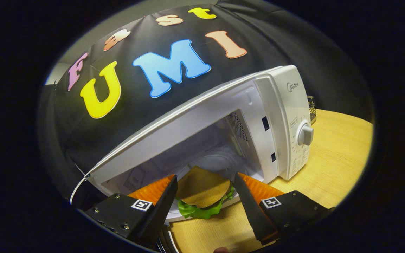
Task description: Open the microwave, put the food inside, and close the microwave door.
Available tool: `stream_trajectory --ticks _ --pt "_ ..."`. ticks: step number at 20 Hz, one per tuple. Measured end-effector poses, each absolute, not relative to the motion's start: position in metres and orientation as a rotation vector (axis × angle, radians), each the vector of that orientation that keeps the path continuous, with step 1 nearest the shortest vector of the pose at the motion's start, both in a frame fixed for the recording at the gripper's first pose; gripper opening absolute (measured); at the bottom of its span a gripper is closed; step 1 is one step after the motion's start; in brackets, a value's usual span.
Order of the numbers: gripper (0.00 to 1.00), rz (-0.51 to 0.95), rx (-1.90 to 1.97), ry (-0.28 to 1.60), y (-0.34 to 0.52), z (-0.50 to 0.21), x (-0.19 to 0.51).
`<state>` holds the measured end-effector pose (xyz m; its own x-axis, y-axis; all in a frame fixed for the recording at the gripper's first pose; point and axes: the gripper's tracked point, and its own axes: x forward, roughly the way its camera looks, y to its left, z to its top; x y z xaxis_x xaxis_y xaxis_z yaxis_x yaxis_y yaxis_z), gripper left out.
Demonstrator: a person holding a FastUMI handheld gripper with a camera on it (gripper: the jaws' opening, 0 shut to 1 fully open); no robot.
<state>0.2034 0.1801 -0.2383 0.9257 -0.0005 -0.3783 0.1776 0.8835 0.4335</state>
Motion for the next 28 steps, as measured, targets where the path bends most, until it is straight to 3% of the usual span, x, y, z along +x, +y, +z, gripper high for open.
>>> stream_trajectory --ticks 18,28 --pt "0.97 0.193 0.239 0.222 0.217 -0.069 0.052" --pt "0.97 0.420 0.174 0.164 0.289 -0.032 -0.023"
